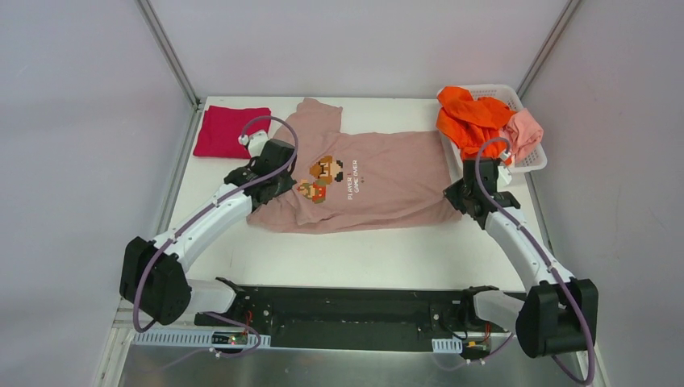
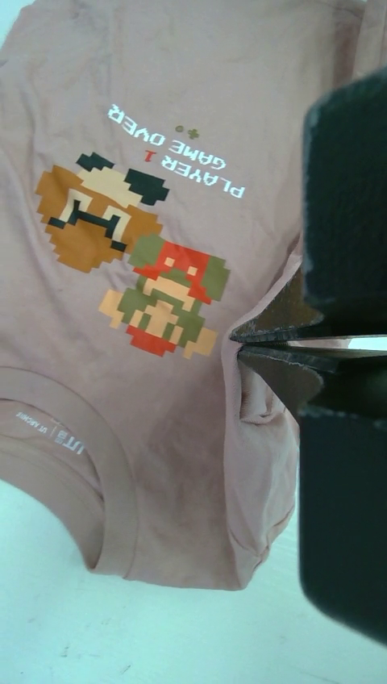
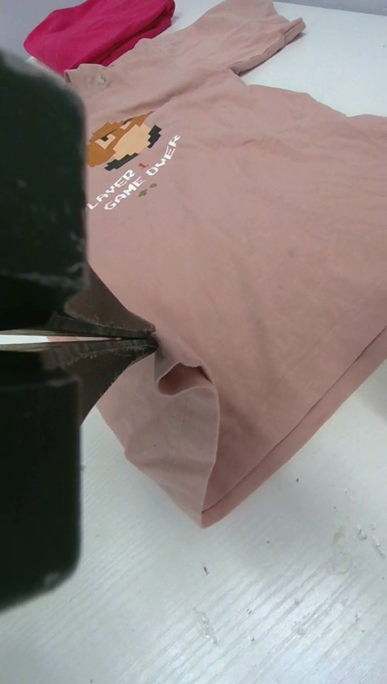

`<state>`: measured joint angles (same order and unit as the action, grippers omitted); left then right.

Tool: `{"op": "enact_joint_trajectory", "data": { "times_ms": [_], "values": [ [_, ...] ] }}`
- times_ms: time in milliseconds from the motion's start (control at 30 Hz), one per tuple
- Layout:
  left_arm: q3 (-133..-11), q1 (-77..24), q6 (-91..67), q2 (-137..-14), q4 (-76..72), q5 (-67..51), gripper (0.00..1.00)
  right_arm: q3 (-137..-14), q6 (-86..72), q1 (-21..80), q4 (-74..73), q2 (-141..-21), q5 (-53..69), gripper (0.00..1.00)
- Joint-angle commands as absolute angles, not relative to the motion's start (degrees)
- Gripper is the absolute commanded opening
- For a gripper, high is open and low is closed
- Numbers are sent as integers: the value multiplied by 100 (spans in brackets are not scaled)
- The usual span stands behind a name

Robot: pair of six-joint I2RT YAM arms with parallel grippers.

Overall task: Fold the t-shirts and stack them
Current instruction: Fold the flattened tshirt in 1/3 of the way

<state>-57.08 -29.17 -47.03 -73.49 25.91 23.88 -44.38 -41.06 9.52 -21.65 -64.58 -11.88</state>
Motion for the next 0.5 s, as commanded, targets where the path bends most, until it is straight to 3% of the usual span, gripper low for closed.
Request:
{"op": "enact_joint_trajectory", "data": {
  "times_ms": [0, 467],
  "values": [
    [-6116, -2638, -4338, -7666, 2395, 2224, 0, -4772, -4046, 953, -1678, -6706, -1450, 0],
    [-6465, -2087, -3980, -8119, 2080, 2050, 0, -5458, -3863, 906, -1418, -7723, -1749, 0]
  ]
}}
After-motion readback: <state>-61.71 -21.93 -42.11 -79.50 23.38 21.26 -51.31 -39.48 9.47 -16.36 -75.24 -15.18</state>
